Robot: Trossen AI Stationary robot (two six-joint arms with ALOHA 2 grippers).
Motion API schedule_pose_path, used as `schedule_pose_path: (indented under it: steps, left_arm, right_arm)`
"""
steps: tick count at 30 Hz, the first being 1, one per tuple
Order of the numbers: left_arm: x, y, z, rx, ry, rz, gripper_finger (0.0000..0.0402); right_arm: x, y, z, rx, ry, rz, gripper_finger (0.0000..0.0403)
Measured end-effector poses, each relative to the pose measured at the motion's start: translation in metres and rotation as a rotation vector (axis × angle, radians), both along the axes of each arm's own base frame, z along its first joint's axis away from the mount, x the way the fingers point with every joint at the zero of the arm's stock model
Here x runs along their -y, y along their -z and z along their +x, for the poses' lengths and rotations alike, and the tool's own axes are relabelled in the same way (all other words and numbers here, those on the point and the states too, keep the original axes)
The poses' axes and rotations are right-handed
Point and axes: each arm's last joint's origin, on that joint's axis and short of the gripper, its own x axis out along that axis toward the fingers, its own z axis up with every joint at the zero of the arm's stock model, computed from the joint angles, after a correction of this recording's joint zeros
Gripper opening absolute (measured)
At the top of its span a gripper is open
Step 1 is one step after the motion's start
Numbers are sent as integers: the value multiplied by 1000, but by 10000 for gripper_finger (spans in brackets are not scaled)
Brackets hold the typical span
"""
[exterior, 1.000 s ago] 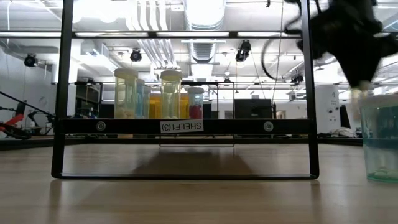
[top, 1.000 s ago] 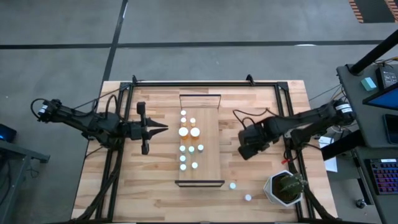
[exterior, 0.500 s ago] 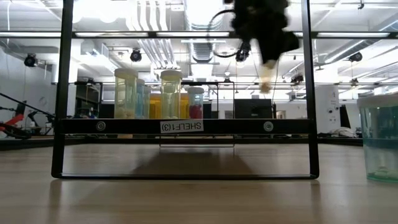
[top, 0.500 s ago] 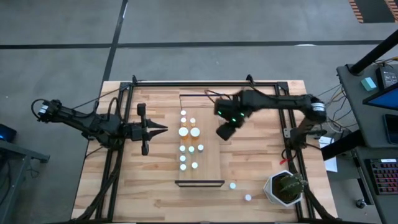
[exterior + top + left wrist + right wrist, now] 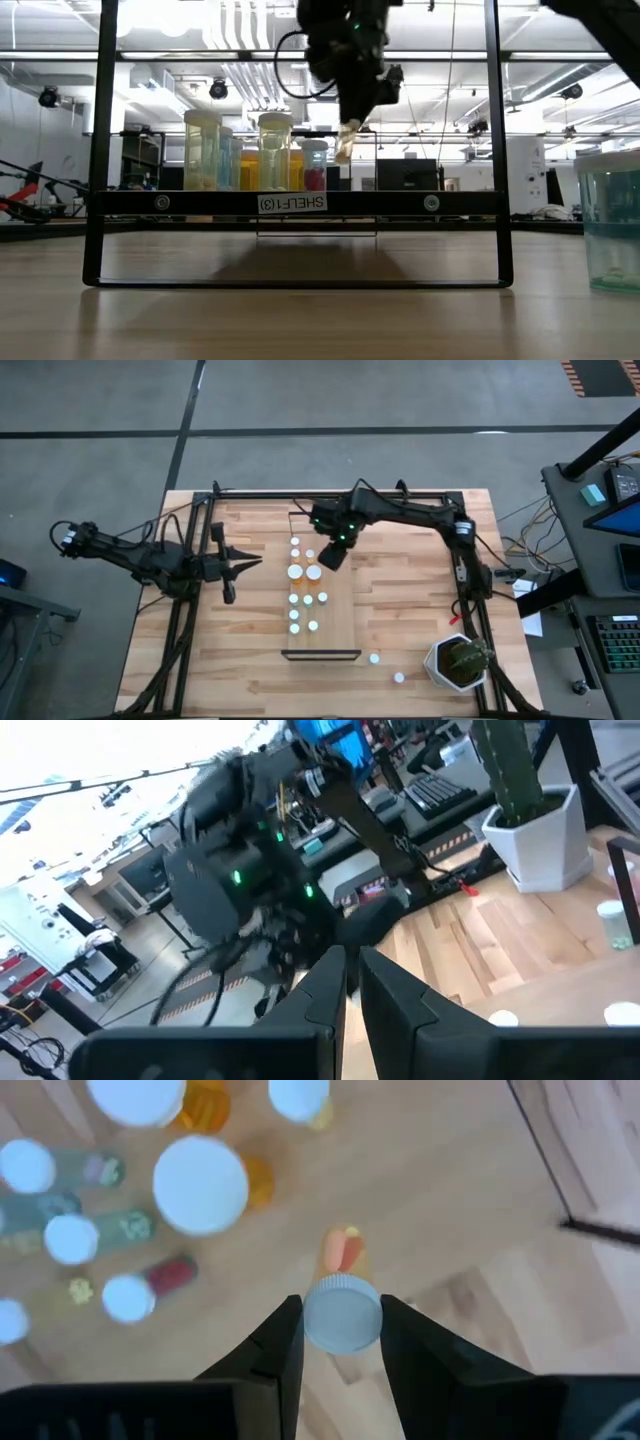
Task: Pick and place medicine bottles onto shelf by color
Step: Put the yellow pill bottle aligned with the other yellow pill bottle on the shelf
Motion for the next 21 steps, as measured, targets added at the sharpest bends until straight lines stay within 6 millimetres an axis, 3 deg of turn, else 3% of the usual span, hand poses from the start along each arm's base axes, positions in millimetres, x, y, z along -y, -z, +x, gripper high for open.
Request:
schedule_pose_path:
  steps: [8, 21]
  left_arm:
    - [-2, -1, -7, 26, 0, -12, 15]
    - [-1, 2, -3, 6, 1, -5, 15]
  right_arm:
    - [12, 18, 21, -13, -14, -3, 105]
    - [19, 36, 28, -34, -44, -8, 105]
